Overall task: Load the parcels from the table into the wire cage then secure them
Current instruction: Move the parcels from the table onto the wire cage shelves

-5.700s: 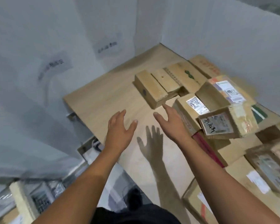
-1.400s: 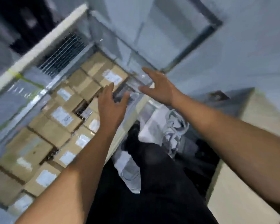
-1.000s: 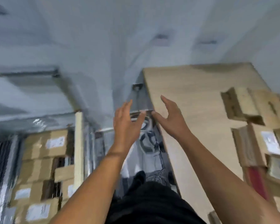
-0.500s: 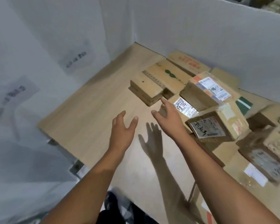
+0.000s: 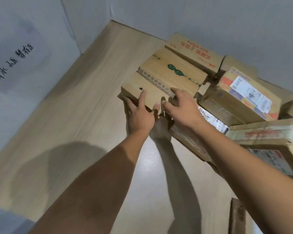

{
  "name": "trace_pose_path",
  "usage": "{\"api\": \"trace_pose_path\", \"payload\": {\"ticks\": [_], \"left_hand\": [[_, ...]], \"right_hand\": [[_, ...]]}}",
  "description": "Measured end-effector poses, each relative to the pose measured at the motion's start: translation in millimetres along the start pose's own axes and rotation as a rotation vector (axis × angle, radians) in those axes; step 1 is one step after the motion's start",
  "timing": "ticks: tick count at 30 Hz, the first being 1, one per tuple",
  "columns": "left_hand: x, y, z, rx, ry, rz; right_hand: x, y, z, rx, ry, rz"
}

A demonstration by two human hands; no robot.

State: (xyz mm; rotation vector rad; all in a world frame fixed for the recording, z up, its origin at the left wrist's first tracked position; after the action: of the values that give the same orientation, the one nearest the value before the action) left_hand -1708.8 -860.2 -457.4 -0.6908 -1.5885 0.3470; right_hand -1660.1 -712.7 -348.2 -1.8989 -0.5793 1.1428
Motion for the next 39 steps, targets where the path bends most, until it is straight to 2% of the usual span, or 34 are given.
{"api": "trace_pose_path", "payload": {"ticks": [3,6,8,10,12,16,21,24,27,30,34,39], "left_hand": [[-6,-6,-1,0.01,0.085,-0.047],[-12,-8,2,-0.026,0.108,-0.201],[-17,-12,-5,-0.05,0.069,-0.401],[-23,-21,-26,-0.019,-0.033,-0.724],[-31,-41,-58,0.08,-0.128,-0.924],[-54,-89,-154,0.294,-0.1,-0.979],[-82,-151,-320,0.592,-0.129,-0.934],[-106,-165,-416,0.762,-0.169,-0.959],[-137,-173,-506,0.929,-0.287,-0.961],[-166,-181,-595,1.187,-0.387,-0.938],[-202,-180,-700,1.485,-0.462,-0.944],[-262,-161,-812,1.8,-0.534,-1.065]], "right_hand": [[-17,12,36,-0.019,0.017,-0.101],[-15,31,56,-0.127,0.107,-0.14],[-11,43,51,-0.2,0.154,-0.019],[-12,46,33,-0.236,0.167,0.137],[-18,52,3,-0.253,0.109,0.207],[-35,82,-79,-0.305,-0.045,0.255],[-77,135,-218,-0.613,-0.199,0.359],[-96,163,-302,-0.72,-0.339,0.303],[-115,194,-384,-0.851,-0.458,0.211],[-134,230,-468,-0.985,-0.597,0.121],[-148,290,-577,-1.101,-0.807,-0.068],[-146,371,-708,-1.275,-0.985,-0.32]]}}
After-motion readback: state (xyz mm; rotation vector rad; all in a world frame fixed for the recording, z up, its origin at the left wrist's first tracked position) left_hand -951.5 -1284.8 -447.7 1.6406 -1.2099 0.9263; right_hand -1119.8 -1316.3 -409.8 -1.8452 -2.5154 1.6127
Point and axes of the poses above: each hand's wrist, its own z-axis towards the middle knuckle, its own y-axis out of the palm, x = y × z, the point moved 10 cm from there along z, towards the middle knuckle, and after that the axes turned 8 degrees about y, right-handed, at the moved point
